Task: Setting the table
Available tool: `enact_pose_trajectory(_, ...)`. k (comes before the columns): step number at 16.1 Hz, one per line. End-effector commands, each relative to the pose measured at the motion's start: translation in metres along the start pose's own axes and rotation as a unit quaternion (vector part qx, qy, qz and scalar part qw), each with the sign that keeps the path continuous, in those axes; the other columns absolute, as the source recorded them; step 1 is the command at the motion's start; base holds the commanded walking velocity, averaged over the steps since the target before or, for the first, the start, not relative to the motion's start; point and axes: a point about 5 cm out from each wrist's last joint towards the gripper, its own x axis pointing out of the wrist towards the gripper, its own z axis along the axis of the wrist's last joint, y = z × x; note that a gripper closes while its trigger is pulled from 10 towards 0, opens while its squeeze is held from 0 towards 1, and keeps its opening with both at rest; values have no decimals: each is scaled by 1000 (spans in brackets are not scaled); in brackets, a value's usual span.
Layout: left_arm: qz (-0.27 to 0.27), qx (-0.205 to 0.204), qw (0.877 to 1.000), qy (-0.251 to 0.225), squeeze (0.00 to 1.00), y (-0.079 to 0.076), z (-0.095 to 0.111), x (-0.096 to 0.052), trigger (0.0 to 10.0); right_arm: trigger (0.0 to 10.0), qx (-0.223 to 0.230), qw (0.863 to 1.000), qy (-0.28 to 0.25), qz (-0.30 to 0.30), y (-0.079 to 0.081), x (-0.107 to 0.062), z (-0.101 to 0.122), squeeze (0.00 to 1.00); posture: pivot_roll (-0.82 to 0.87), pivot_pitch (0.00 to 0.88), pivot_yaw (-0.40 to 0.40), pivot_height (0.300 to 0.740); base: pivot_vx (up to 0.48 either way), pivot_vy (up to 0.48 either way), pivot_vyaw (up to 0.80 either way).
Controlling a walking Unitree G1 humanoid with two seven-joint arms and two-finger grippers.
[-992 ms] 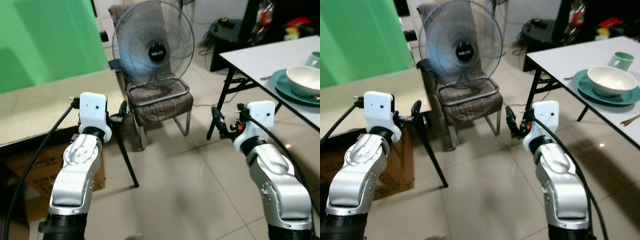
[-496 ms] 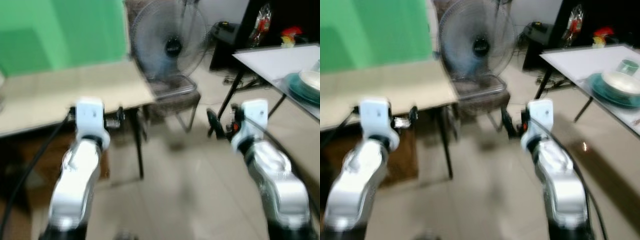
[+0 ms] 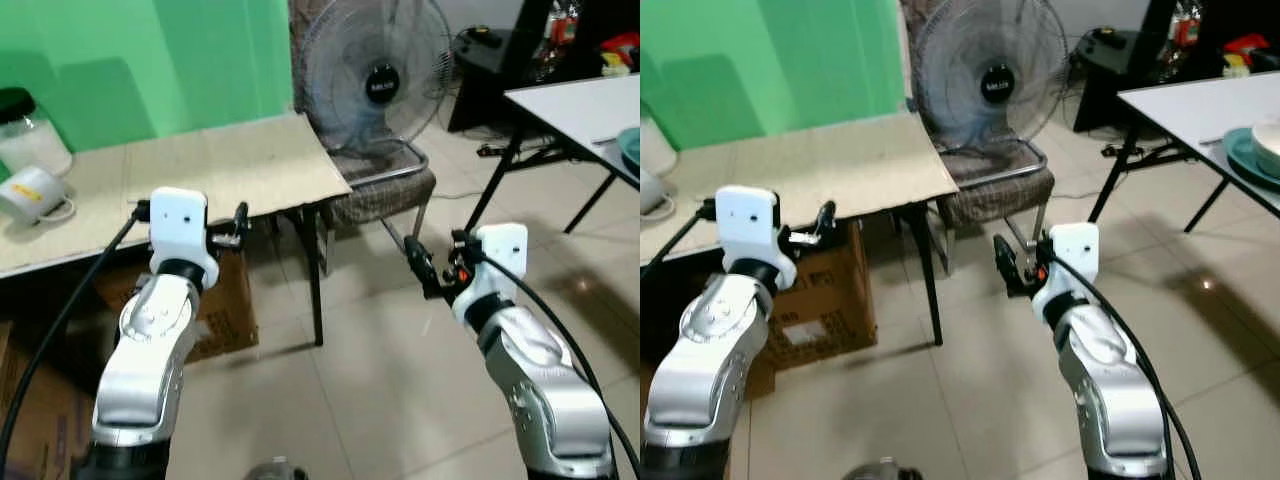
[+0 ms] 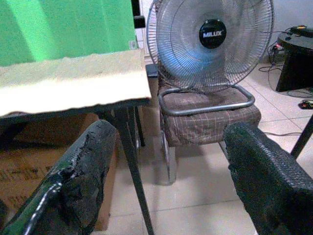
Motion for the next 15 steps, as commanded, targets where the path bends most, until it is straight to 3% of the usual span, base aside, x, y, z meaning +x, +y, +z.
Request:
enact_pose_trajectory(1, 2, 4, 1000, 0, 0, 3, 1, 1, 10000, 10000, -8, 1000, -2, 8, 2, 2, 1, 0, 70, 0, 67, 740, 322, 0, 575)
enact_pose_trajectory(4, 1, 7, 1000, 3, 0, 3, -1, -1, 10000, 10000, -16, 1000, -6, 12, 2, 8, 4, 0, 85, 0, 58, 740, 320, 0, 523)
enact_pose_trajectory(15, -5, 15, 1000, 2, 0, 6, -1, -2, 10000, 10000, -29, 999, -12, 7, 0, 11, 3, 0, 85, 0, 67, 740, 334, 0, 0)
